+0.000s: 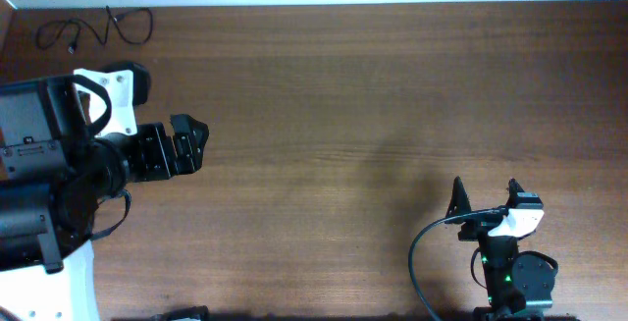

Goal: Untangle cables

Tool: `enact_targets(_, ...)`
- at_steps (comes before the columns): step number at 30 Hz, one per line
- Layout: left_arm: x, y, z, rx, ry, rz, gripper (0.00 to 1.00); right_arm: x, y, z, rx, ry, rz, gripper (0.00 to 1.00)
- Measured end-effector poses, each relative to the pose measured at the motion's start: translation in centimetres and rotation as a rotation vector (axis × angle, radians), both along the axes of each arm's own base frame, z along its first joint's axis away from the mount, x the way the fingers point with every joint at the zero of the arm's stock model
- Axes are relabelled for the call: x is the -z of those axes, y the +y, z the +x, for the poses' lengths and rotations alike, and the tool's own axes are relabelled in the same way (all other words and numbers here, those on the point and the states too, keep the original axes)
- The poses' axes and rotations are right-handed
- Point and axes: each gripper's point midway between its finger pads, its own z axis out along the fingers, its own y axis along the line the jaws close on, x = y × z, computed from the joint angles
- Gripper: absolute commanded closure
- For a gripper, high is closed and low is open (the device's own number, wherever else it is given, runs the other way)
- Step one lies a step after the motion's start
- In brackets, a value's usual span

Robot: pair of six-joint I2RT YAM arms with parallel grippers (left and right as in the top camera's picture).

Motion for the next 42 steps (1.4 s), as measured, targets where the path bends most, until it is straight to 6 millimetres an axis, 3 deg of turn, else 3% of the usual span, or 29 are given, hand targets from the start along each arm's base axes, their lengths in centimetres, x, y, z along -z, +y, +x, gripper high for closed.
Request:
enact_targets(15,0.0,0.0,0.0,0.0,0.0,0.0,0.01,0.0,0.0,0.0,-0.009,-0.001,-0.11,0.02)
enact_targets(42,0.0,0.0,0.0,0.0,0.0,0.0,0.01,0.0,0.0,0.0,-0.01,-0.001,-0.124,0.02)
